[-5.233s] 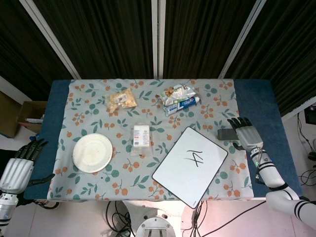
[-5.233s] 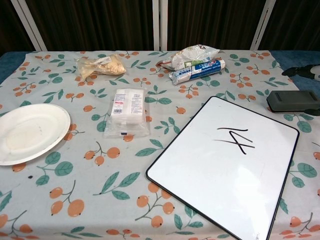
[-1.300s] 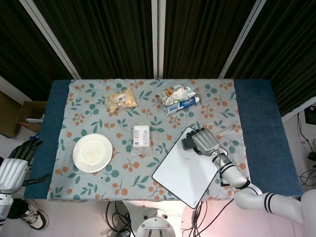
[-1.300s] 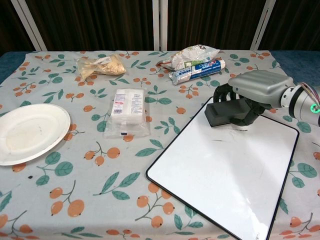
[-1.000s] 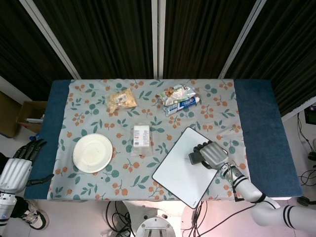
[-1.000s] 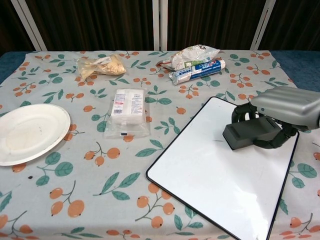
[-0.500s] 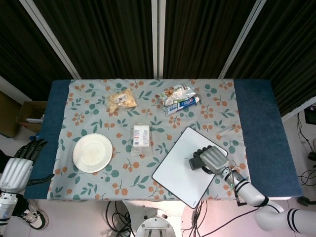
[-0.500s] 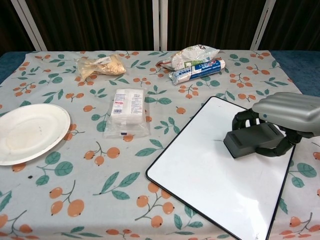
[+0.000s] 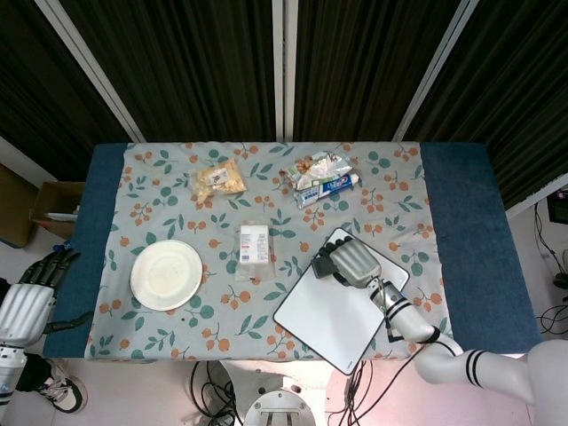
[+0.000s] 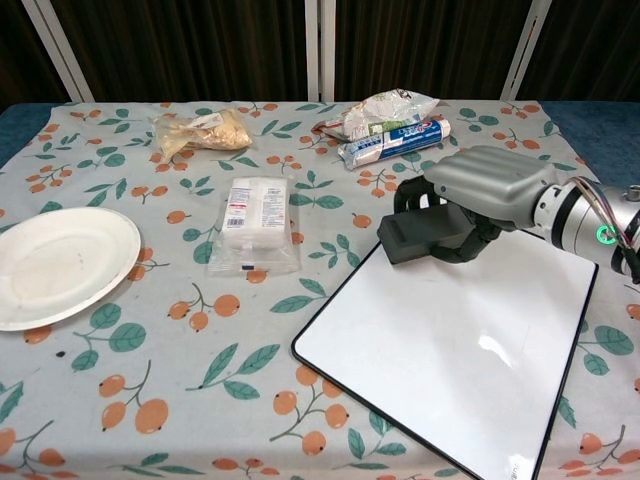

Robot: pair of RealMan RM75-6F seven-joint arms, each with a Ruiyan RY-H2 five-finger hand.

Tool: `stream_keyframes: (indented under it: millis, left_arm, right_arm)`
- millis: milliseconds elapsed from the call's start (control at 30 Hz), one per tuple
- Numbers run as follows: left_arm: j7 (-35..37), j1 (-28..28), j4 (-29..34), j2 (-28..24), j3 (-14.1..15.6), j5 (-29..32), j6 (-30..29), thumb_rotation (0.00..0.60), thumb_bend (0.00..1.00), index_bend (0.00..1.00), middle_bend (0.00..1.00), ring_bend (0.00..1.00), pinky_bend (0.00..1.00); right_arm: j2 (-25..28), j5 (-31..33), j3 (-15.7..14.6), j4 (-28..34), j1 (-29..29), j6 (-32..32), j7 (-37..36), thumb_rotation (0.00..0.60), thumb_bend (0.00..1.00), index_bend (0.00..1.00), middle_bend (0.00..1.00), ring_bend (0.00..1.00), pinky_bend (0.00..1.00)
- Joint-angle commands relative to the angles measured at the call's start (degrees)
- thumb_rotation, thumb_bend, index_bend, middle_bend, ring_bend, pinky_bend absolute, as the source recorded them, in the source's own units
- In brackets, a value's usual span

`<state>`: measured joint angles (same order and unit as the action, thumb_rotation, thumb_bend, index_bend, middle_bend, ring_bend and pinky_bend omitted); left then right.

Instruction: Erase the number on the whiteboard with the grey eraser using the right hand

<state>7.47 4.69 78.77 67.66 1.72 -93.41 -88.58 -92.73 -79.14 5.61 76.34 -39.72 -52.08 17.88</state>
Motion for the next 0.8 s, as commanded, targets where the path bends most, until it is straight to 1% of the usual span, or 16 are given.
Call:
stream_keyframes:
  millis: [33, 333, 567, 667, 800]
  left_arm:
    - [0.1, 0.0, -0.1, 0.0, 0.0, 0.0, 0.0, 0.464, 0.06, 0.10, 0.09, 0.08, 0.18]
    - [-0.4, 0.0, 0.2, 0.0, 0.1, -0.2, 0.0, 0.467, 0.06, 0.10, 0.09, 0.08, 0.18]
    - [-1.5, 0.0, 1.4, -0.1, 0.3, -0.7, -0.2, 0.462, 0.06, 0.10, 0.09, 0.08, 0.18]
    - [-1.8, 0.0, 1.7, -0.3, 0.3, -0.7, -0.2, 0.464, 0.06, 0.10, 0.09, 0.08, 0.18]
    - [-1.9, 0.1, 1.8, -0.5, 0.1, -0.5, -0.1, 0.463, 0.06, 0.10, 0.09, 0.08, 0.18]
  right_arm:
    - [0.4, -0.8, -0.6, 0.6, 0.2, -0.9, 0.6, 0.600, 0.40, 0.75, 0.64, 0.58, 0.72]
    - [7.2, -1.6, -5.7, 8.5, 2.0, 1.1, 1.9, 0.600, 0.40, 0.75, 0.65, 0.58, 0.72]
    - [11.9, -1.1, -9.1, 14.5, 1.9, 5.1, 3.3, 0.600, 0.40, 0.77, 0.66, 0.60, 0.74]
    - [14.9, -2.2, -11.3, 18.3, 1.9, 6.6, 2.5, 0.600, 0.40, 0.77, 0.66, 0.60, 0.74]
    - [17.3, -4.2, -12.8, 21.4, 2.0, 7.0, 0.9, 0.600, 0.40, 0.77, 0.66, 0.60, 0.75]
